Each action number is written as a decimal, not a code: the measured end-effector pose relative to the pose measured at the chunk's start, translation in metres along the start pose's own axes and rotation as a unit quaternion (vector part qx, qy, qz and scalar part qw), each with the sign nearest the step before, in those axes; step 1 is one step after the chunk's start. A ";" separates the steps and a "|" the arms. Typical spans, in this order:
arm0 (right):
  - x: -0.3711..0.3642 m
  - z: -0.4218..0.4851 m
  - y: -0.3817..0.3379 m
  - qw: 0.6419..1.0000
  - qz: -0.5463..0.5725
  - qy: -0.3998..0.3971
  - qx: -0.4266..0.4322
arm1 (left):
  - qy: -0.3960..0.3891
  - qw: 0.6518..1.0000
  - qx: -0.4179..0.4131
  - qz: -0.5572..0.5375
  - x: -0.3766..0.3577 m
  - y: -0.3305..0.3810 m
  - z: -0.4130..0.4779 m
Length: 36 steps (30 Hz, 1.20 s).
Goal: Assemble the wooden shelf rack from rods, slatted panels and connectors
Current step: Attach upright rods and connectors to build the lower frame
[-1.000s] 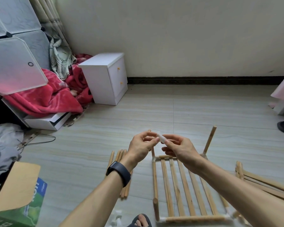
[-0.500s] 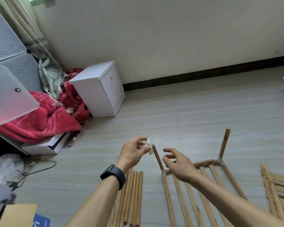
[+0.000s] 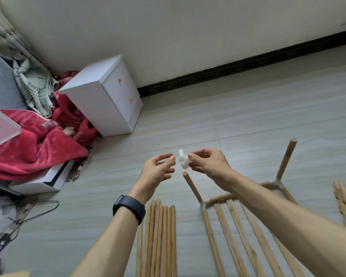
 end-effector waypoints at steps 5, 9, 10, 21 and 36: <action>-0.005 -0.004 0.020 0.999 -0.038 0.032 -0.019 | -0.004 1.000 0.020 0.012 -0.016 -0.025 0.004; -0.008 -0.006 0.027 0.997 -0.058 0.044 -0.017 | 0.002 0.999 0.044 0.006 -0.020 -0.041 0.008; -0.007 -0.006 0.027 0.997 -0.066 0.046 -0.015 | 0.002 0.999 0.048 -0.005 -0.021 -0.043 0.008; -0.001 -0.016 0.047 0.995 -0.060 0.045 -0.064 | -0.016 0.998 0.054 -0.004 -0.036 -0.058 0.020; 0.017 -0.005 0.036 0.992 -0.069 0.024 -0.103 | -0.020 0.996 0.009 0.085 -0.034 -0.054 0.032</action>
Point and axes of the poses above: each hand's wrist, its own z-axis towards the middle knuckle, its own x-axis out of the back of the hand, y = z × x, the point moved 7 cm from there along z, towards the middle knuckle, and after that the axes turned 5 degrees about -y, right-handed, at the moved point
